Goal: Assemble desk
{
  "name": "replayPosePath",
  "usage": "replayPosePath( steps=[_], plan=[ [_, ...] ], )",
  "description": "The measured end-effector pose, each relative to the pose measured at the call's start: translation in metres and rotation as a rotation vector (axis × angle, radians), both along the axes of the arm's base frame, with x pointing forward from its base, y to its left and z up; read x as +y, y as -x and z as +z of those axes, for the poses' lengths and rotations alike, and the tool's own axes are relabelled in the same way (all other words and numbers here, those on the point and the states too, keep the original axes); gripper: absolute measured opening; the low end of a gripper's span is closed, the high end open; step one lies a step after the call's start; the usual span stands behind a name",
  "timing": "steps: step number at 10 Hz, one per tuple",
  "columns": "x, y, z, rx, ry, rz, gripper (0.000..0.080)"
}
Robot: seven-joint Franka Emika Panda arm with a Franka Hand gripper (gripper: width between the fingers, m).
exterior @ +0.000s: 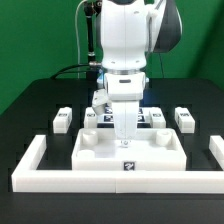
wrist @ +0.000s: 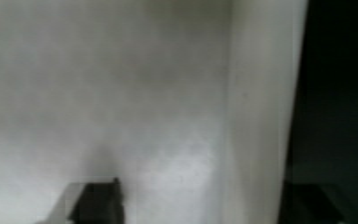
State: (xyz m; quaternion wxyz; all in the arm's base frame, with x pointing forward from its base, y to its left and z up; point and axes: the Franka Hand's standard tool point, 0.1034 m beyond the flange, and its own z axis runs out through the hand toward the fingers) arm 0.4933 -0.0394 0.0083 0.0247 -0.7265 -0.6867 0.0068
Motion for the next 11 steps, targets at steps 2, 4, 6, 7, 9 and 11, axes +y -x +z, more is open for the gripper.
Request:
replayPosePath(
  steps=[2, 4, 6, 7, 9, 11],
  plan=[
    [0.0, 0.0002, -0.0002, 0.0, 0.0, 0.0, 0.0127],
    [-0.0003, -0.0018, 0.0009, -0.008, 0.0, 0.0, 0.0054],
    [-0.0003, -0.0019, 0.001, -0.009, 0.0, 0.0, 0.0054],
    [-0.0003, -0.002, 0.001, -0.009, 0.0, 0.0, 0.0054],
    [-0.0003, -0.002, 0.001, -0.009, 0.0, -0.001, 0.0054],
    [0.0017, -0.0028, 0.0009, -0.01, 0.0, -0.005, 0.0054]
  ],
)
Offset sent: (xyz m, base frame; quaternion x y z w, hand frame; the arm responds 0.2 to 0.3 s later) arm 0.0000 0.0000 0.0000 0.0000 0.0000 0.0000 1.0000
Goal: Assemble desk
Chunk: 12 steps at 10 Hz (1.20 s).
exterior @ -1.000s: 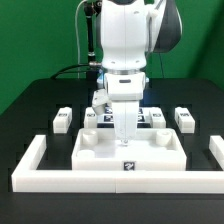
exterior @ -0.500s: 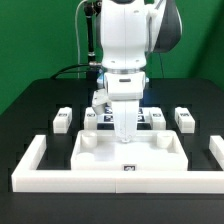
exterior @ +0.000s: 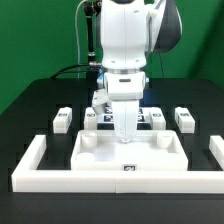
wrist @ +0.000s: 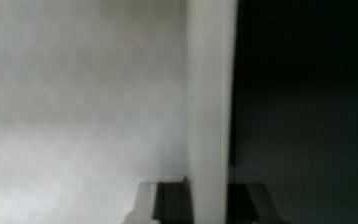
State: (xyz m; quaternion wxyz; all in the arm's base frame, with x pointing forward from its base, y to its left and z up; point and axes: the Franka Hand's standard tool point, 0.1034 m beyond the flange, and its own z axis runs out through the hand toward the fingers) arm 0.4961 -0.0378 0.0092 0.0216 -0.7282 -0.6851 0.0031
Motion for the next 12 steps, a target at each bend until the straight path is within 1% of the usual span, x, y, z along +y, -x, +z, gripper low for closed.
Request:
replayPosePath(
  steps=[1, 2, 4, 6, 9, 10, 11, 12],
  plan=[
    [0.007, -0.003, 0.0, -0.005, -0.004, 0.0, 0.0054],
    [0.018, -0.008, -0.001, -0.021, -0.011, -0.007, 0.0054],
    [0.047, -0.026, -0.001, -0.043, -0.033, 0.004, 0.0054],
    [0.072, -0.028, -0.006, -0.016, -0.051, -0.011, 0.0054],
    [0.073, -0.028, -0.005, 0.004, -0.031, -0.039, 0.0054],
    [0.073, -0.028, -0.005, 0.003, -0.031, -0.04, 0.014],
    [0.073, -0.029, -0.005, 0.002, -0.031, -0.04, 0.014],
    [0.073, -0.029, -0.004, 0.001, -0.031, -0.04, 0.0276]
  ],
)
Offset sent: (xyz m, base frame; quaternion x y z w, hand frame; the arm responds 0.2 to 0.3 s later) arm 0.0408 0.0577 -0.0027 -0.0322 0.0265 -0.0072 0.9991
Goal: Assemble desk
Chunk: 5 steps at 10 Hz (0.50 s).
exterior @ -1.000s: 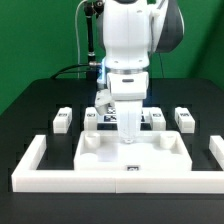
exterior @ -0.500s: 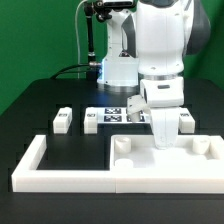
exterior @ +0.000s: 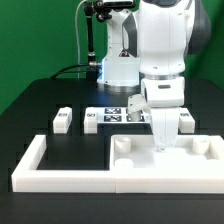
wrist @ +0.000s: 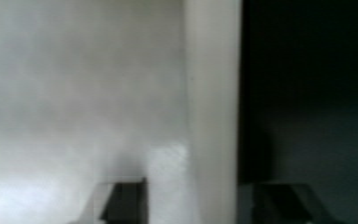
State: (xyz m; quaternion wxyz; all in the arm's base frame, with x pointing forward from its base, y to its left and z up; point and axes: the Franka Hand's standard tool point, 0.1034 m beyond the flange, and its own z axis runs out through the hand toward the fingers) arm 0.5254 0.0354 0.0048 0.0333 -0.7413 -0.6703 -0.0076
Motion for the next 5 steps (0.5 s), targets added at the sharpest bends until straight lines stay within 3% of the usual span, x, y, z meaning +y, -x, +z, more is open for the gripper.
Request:
replayPosePath(
  steps=[1, 2, 5],
  plan=[
    [0.0, -0.0006, 0.0004, -0.001, 0.0, 0.0, 0.0458],
    [-0.0001, -0.0011, 0.0008, -0.003, 0.0, 0.0, 0.0579],
    [-0.0001, -0.0015, 0.001, -0.004, 0.0, 0.0, 0.0645]
  ],
)
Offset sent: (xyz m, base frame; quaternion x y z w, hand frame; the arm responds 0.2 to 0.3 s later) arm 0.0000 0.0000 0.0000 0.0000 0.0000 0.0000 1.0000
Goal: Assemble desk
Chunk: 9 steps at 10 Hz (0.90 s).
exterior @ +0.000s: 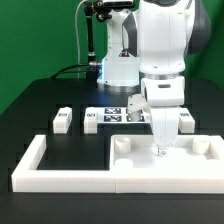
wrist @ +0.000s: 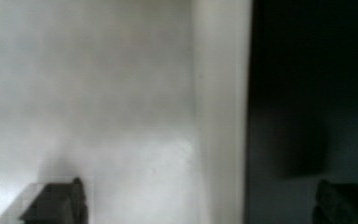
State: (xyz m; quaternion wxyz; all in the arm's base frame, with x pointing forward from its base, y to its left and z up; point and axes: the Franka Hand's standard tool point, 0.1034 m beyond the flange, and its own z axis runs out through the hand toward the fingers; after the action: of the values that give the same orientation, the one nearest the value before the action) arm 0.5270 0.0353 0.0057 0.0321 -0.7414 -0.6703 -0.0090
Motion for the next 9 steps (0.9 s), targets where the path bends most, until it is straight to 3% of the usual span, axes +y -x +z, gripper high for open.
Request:
replayPosePath(
  steps=[7, 9],
  plan=[
    [0.0, 0.0, 0.002, -0.002, 0.001, -0.017, 0.0648],
    [0.005, 0.005, 0.024, 0.0, 0.019, -0.185, 0.0648]
  ],
)
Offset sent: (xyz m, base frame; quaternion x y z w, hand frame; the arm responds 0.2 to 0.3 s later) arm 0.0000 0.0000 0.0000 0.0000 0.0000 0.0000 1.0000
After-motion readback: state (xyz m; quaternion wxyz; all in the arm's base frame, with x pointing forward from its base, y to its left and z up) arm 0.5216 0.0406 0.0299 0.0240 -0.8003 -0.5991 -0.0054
